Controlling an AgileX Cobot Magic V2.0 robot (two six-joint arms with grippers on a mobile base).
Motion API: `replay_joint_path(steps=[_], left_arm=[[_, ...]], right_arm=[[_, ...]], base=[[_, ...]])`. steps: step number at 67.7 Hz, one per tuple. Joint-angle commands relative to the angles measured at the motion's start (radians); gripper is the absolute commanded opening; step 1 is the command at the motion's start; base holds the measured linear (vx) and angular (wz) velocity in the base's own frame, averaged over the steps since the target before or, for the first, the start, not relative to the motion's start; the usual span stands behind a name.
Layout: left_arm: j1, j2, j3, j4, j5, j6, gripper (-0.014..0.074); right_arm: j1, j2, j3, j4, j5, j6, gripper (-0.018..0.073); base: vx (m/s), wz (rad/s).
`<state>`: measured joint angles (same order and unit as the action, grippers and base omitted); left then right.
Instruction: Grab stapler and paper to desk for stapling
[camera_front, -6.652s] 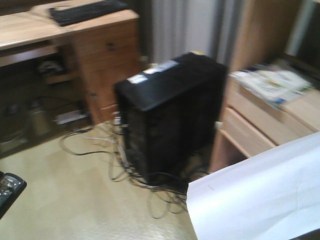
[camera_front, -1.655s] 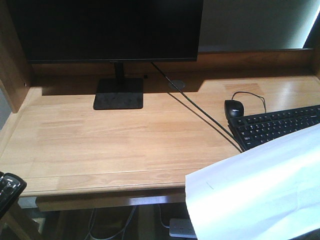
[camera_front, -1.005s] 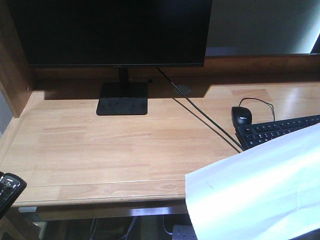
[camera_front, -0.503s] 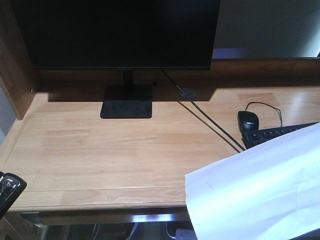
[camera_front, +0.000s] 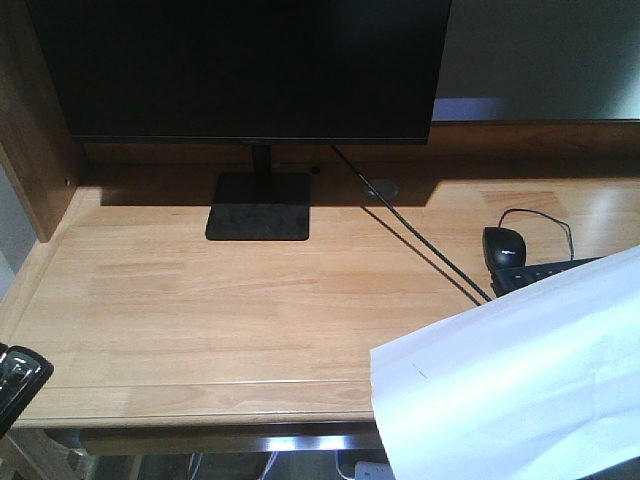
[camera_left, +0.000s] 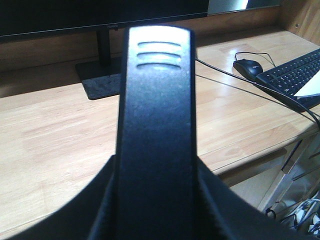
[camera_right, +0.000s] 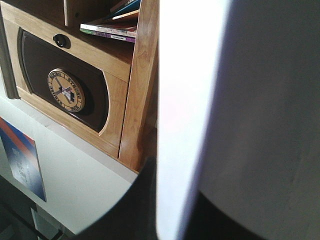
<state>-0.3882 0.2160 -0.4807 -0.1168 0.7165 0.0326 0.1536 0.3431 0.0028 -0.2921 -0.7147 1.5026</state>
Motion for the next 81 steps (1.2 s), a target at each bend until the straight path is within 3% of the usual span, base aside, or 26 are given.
replay_joint_path(steps=[1,81], left_arm=[[-0.003,0.007,-0.030,-0.012,-0.118,-0.010,-0.0007],[-0.003,0.007,-0.030,-0.012,-0.118,-0.010,-0.0007]], right_arm=[[0.000,0.008,-0.029,0.005,-0.061,-0.011,-0.0005],[0.000,0.008,-0.029,0.005,-0.061,-0.011,-0.0005]], base=[[0.01,0.01],[0.00,0.00]])
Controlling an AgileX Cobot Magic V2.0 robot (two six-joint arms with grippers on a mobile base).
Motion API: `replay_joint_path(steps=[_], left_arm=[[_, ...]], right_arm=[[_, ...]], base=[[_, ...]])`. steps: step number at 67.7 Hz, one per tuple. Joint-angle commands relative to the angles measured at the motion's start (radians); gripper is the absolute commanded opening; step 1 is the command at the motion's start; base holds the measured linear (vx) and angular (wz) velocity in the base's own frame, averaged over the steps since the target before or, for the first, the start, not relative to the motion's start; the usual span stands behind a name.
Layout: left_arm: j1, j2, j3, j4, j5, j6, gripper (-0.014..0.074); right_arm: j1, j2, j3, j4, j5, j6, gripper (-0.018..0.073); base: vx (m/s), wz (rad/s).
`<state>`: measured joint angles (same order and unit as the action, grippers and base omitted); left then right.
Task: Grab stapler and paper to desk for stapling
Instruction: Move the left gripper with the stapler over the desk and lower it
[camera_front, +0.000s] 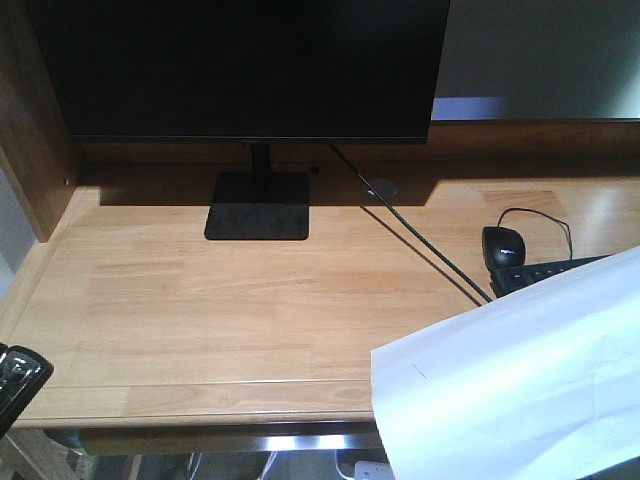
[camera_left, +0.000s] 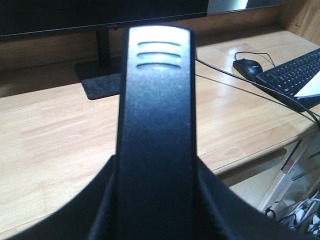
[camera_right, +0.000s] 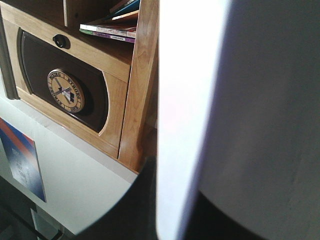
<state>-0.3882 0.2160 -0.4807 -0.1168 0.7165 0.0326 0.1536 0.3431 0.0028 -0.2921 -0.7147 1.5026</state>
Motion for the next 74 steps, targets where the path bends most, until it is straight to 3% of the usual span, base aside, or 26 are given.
replay_joint_path(steps=[1,22,42,49,64,74], left_arm=[[-0.003,0.007,-0.030,-0.012,-0.118,-0.010,-0.0007],[-0.003,0.009,-0.030,0.019,-0.179,-0.003,-0.0007],[-0.003,0.053,-0.036,-0.013,-0.228,-0.014,-0.0007],[-0.003,0.137,-0.073,-0.016,-0.234,-0.002,-0.0007],[-0.003,0.390,-0.220,-0.013,-0.230,0.137,-0.0007],[-0.003,0.588,-0.325,-0.017,-0.174,0.182,-0.0007]], right_arm=[[0.000,0.008,-0.029,0.005,-0.061,-0.011,-0.0005],[0.000,0.008,-0.029,0.005,-0.061,-0.011,-0.0005],[0.000,0.008,-0.029,0.005,-0.061,-0.011,-0.0005],[0.000,0.008,-0.029,0.005,-0.061,-0.011,-0.0005],[0.000,0.008,-0.029,0.005,-0.061,-0.011,-0.0005],[0.000,0.008,-0.029,0.005,-0.061,-0.011,-0.0005]], base=[[0.00,0.00],[0.00,0.00],[0.00,0.00],[0.00,0.00],[0.00,0.00],[0.00,0.00]])
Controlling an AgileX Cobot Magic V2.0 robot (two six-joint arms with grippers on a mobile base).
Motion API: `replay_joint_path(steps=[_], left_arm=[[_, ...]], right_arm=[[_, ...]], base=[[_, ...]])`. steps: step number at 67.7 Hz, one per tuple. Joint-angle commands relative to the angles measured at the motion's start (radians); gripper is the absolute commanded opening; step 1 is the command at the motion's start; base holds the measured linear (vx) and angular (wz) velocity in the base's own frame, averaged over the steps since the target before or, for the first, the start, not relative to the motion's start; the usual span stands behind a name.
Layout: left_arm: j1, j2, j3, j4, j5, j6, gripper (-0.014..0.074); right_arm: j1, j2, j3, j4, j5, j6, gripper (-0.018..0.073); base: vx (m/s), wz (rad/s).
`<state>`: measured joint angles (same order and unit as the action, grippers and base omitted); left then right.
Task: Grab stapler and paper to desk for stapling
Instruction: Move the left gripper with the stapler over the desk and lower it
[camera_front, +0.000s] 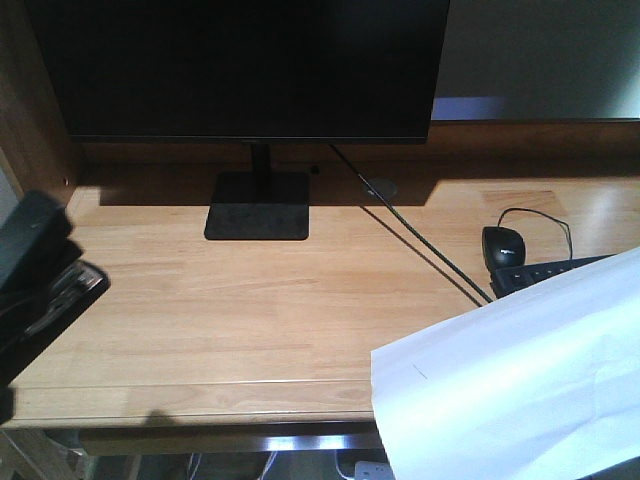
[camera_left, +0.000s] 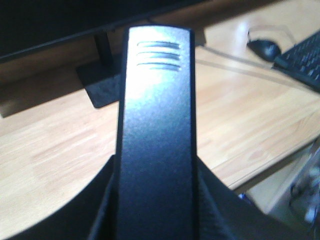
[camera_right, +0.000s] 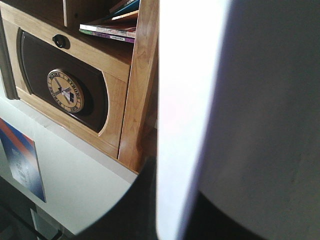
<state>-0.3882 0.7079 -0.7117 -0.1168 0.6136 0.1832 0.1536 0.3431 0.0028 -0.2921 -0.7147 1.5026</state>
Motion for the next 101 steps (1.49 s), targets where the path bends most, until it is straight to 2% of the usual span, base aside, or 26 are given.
replay_joint_path(steps=[1,9,25,29,38,44,55,72,78,89,101], left_arm=[[-0.003,0.116,-0.104,-0.017,-0.063,0.035,-0.0007],[-0.003,0.273,-0.191,-0.056,-0.047,0.094,-0.0007],[-0.003,0.558,-0.334,-0.175,0.025,0.303,-0.0007],[-0.003,0.606,-0.362,-0.211,0.041,0.391,-0.0007],[0.001,0.686,-0.372,-0.289,0.053,0.660,-0.0007],[0.020,0.719,-0.372,-0.354,0.042,0.756,-0.0007],[0.092,0.772,-0.372,-0.479,0.023,0.870,-0.0007],[0.228,0.871,-0.372,-0.530,0.046,0.986,-0.0007],[0.262,0.904,-0.372,-0.576,0.044,1.070,-0.0007],[0.321,0.970,-0.378,-0.735,0.029,1.235,-0.0007],[0.364,1.070,-0.451,-0.824,0.107,1.376,-0.0007]], right_arm=[[0.000,0.008,-0.029,0.005,-0.061,-0.011,-0.0005],[0.000,0.008,-0.029,0.005,-0.061,-0.011,-0.0005],[0.000,0.008,-0.029,0.005,-0.061,-0.011,-0.0005],[0.000,0.008,-0.029,0.005,-0.061,-0.011,-0.0005],[0.000,0.008,-0.029,0.005,-0.061,-0.011,-0.0005],[0.000,0.008,-0.029,0.005,-0.061,-0.011,-0.0005],[0.000,0.008,-0.029,0.005,-0.061,-0.011,-0.0005],[0.000,0.008,-0.029,0.005,-0.061,-0.011,-0.0005],[0.000,0.008,-0.029,0.005,-0.061,-0.011,-0.0005],[0.000,0.008,-0.029,0.005,-0.061,-0.011,-0.0005],[0.000,0.008,-0.029,0.005,-0.061,-0.011,-0.0005]], base=[[0.00,0.00],[0.00,0.00],[0.00,0.00],[0.00,0.00],[0.00,0.00],[0.00,0.00],[0.00,0.00],[0.00,0.00],[0.00,0.00],[0.00,0.00],[0.00,0.00]])
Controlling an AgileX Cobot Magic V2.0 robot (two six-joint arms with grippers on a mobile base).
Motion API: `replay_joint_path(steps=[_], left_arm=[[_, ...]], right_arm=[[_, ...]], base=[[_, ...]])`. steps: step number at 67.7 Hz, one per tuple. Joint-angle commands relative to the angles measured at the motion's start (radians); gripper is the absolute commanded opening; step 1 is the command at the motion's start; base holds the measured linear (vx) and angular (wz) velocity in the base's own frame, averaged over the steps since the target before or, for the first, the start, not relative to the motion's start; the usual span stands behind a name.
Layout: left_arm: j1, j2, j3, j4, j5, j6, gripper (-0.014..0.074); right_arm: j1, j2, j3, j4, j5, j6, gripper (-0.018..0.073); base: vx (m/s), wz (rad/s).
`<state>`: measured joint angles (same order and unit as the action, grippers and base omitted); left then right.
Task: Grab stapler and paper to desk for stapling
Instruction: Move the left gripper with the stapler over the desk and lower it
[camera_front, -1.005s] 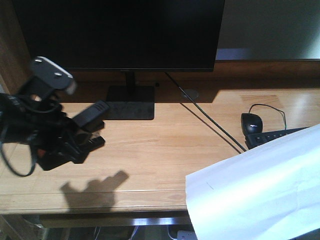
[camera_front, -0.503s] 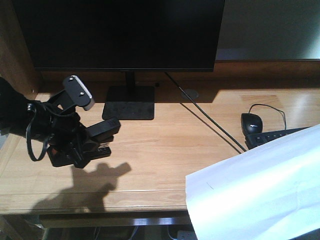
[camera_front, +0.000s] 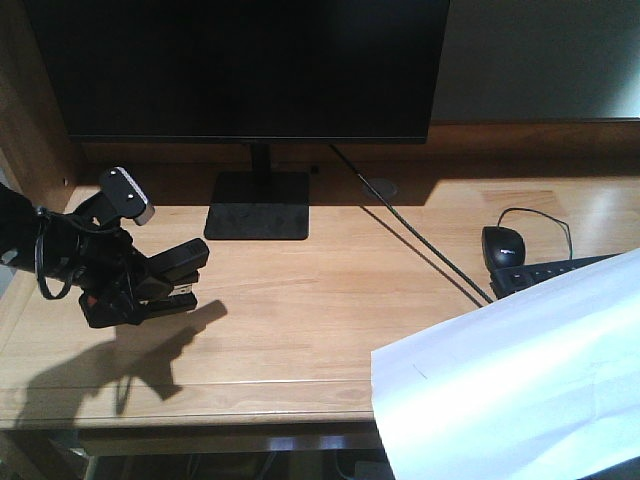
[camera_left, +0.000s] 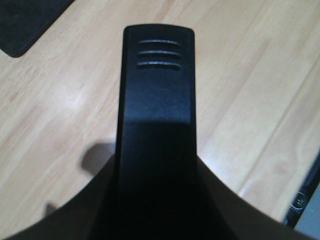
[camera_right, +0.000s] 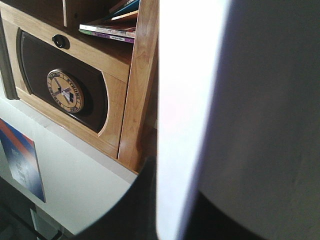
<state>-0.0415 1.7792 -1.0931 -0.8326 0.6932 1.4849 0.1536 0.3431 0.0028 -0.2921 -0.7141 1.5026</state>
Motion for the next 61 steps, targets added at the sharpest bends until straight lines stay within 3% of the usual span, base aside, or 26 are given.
replay_joint_path(steps=[1,11,20,26,48,61], left_arm=[[0.020,0.008,-0.078,-0.112,0.037,0.082,-0.0007],[0.023,0.095,-0.170,-0.134,0.156,0.159,-0.0007],[0.023,0.195,-0.246,-0.135,0.284,0.307,-0.0007],[0.023,0.245,-0.286,-0.135,0.327,0.364,-0.0007],[0.021,0.355,-0.387,-0.168,0.329,0.383,0.0002],[0.020,0.375,-0.386,-0.150,0.297,0.411,0.0075]], right_arm=[[0.000,0.008,-0.029,0.005,-0.061,-0.011,-0.0005],[0.000,0.008,-0.029,0.005,-0.061,-0.011,-0.0005],[0.000,0.008,-0.029,0.005,-0.061,-0.011,-0.0005],[0.000,0.008,-0.029,0.005,-0.061,-0.011,-0.0005],[0.000,0.008,-0.029,0.005,-0.061,-0.011,-0.0005],[0.000,0.008,-0.029,0.005,-0.061,-0.011,-0.0005]], base=[[0.00,0.00],[0.00,0.00],[0.00,0.00],[0.00,0.00],[0.00,0.00],[0.00,0.00]])
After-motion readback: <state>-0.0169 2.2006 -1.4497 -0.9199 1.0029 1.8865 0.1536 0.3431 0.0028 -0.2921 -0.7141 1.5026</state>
